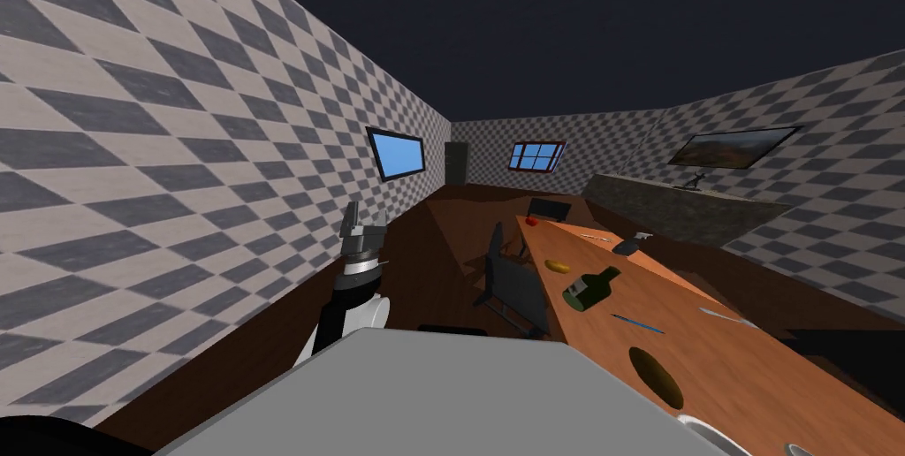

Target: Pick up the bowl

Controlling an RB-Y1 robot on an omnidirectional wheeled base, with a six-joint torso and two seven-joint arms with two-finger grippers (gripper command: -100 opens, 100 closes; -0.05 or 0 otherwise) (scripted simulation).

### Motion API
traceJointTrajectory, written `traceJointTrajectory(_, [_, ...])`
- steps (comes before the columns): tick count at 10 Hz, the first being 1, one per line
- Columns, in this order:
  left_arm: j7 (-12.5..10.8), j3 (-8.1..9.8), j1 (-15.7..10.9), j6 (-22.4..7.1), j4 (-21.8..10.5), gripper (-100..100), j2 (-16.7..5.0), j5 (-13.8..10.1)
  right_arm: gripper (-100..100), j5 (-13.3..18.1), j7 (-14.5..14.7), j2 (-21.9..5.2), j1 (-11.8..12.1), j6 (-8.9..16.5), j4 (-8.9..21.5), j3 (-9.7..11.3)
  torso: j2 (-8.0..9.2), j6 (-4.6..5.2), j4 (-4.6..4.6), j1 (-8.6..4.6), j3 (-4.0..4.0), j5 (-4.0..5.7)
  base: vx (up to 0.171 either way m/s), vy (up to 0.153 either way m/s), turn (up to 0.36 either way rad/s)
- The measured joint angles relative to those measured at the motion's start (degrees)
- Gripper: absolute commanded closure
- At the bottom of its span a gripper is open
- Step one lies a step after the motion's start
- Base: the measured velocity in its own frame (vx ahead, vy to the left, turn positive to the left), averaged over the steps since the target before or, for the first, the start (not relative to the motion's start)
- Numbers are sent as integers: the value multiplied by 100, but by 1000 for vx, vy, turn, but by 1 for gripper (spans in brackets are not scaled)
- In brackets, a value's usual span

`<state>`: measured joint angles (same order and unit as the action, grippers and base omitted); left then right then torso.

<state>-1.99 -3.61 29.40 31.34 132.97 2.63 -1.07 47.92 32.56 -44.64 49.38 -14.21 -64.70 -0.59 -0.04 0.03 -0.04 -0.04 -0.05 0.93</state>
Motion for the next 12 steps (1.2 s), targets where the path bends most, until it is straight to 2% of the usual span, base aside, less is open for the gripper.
traceJointTrajectory(2, [0,0,0,0,0,0,0,0,100,-152,32,-253,-241,-80,87,278,1,-3,-2,-8,-1,3,10,32,-186])
traceJointTrajectory(4, [0,0,0,0,0,0,0,0,100,-284,151,-424,-653,-214,384,498,-6,-11,-1,-20,-4,18,12,37,-199])
traceJointTrajectory(7, [0,0,-1,0,0,0,0,0,100,-496,62,-886,-1013,-197,386,986,-10,-16,-4,-15,-7,15,14,41,-211])
traceJointTrajectory(8, [0,0,-1,0,0,0,0,0,100,-591,50,-1084,-1205,-223,483,1190,-10,-10,-6,-16,-8,9,5,33,-151])
traceJointTrajectory(11, [0,0,-2,0,0,0,0,0,100,-776,183,-1348,-1661,-364,782,1542,-7,-17,-4,-11,-6,9,5,41,-219])
traceJointTrajectory(12, [0,0,-1,0,0,0,0,0,100,-877,164,-1531,-1765,-329,708,1718,-7,-12,-5,-6,-6,3,5,36,-143])
